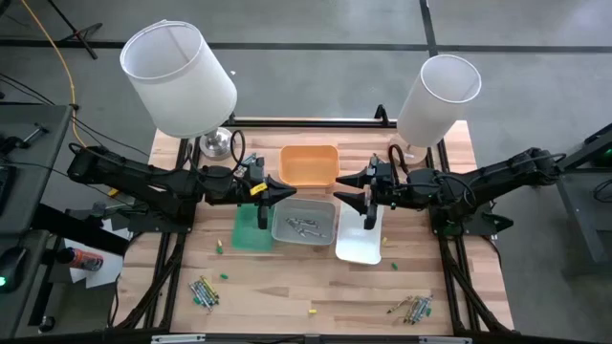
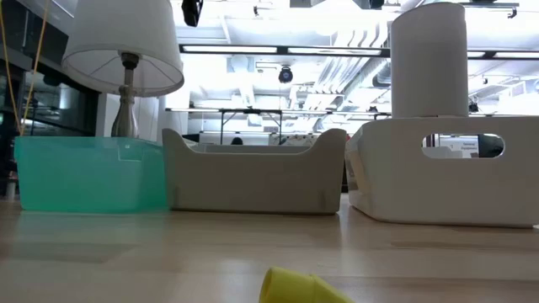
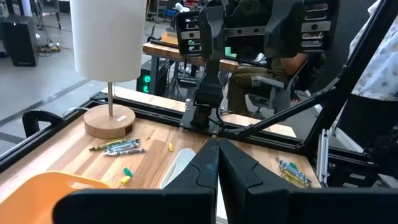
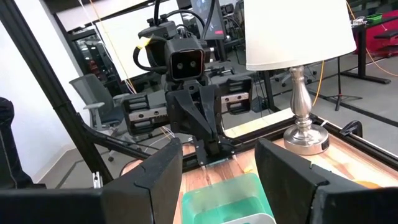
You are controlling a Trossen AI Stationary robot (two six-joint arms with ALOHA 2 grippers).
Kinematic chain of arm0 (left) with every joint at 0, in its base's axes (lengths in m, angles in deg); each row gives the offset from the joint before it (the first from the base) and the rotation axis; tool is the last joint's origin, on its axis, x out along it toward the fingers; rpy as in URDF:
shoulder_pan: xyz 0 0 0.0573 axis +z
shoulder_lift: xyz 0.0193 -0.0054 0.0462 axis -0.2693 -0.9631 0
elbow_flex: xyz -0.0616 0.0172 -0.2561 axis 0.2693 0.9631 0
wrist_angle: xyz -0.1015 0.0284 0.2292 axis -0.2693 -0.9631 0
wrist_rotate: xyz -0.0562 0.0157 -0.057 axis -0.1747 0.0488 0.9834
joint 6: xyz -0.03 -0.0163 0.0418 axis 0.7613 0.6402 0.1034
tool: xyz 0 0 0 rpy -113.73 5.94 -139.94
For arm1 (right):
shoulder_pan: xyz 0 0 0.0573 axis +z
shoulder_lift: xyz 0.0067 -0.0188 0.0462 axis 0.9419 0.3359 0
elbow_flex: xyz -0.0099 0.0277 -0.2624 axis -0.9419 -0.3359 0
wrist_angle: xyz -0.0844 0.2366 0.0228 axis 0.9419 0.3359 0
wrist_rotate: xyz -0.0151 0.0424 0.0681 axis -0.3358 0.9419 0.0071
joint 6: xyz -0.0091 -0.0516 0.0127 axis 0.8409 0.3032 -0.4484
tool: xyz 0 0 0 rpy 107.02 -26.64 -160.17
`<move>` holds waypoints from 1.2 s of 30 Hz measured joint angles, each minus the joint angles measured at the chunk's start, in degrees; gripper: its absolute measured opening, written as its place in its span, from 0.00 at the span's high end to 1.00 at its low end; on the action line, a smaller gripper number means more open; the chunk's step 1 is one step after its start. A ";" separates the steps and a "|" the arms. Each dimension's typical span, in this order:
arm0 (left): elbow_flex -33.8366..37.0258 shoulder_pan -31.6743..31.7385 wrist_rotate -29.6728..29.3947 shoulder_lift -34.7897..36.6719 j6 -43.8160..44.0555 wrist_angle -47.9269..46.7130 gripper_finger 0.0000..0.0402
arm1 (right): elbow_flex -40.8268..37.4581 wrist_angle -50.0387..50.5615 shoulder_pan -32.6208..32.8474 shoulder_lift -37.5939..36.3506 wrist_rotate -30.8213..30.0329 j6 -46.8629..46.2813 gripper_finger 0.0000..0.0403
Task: Sort crayons
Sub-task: Put the white crayon into the gray bin
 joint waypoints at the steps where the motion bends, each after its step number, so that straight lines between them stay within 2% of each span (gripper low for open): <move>1: 0.00 -0.01 0.03 0.00 -0.44 0.01 1.00 | 0.00 0.00 0.00 0.00 0.00 0.00 0.51; 6: 0.00 -0.17 0.07 0.00 -3.13 -0.14 1.00 | 0.00 0.00 0.00 0.00 0.00 0.00 0.51; 21: 0.00 -0.17 0.09 0.00 -3.16 -0.23 1.00 | 0.00 0.00 0.00 0.00 0.09 -1.36 0.51; 23: 0.00 -0.17 0.08 0.00 -3.18 -0.23 1.00 | 0.00 0.00 -0.04 0.00 3.37 -5.28 0.51; 29: 0.00 -0.14 0.09 0.00 -3.15 -0.31 1.00 | 0.02 2.46 1.26 -0.37 21.24 -22.36 0.51; 36: 0.00 -0.14 0.09 0.00 -1.62 -0.31 1.00 | 0.87 10.64 11.40 -0.35 28.30 -43.49 0.51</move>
